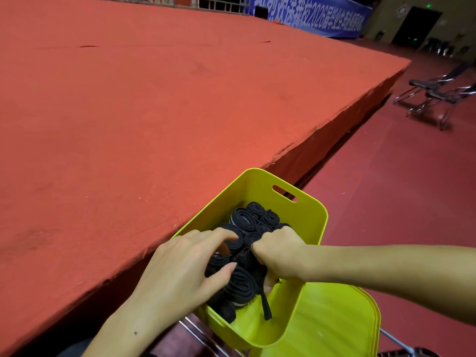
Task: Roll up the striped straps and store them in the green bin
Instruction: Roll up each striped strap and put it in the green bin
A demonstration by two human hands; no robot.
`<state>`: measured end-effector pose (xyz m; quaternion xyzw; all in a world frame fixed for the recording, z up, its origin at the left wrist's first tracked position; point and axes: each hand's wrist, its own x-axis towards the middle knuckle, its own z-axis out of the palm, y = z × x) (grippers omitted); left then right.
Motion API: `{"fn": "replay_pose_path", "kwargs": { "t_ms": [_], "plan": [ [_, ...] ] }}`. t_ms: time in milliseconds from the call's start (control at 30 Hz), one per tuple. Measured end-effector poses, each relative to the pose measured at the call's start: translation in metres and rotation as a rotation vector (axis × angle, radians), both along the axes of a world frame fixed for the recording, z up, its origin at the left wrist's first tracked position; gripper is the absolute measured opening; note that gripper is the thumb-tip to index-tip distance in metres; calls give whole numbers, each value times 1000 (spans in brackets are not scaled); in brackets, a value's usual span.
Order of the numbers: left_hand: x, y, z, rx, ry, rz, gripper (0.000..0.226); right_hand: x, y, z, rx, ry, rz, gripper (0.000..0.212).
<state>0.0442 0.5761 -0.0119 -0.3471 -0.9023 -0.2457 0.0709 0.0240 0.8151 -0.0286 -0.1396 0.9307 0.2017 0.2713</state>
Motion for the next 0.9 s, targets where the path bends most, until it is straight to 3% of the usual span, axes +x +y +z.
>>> {"fn": "replay_pose_path", "kwargs": {
  "t_ms": [133,400,767,900],
  "plan": [
    [5,-1,6,16,7,12,44,5,3,4,-39,64,-13,75],
    [28,8,16,68,-35,-14,49,36,28,46,-465,303,-128,53],
    [102,67,32,328,-25,-88,56,135,94,69,-842,655,-180,56],
    [134,92,30,378,-46,-98,64,167,123,57,-882,716,-249,58]
  ]
}}
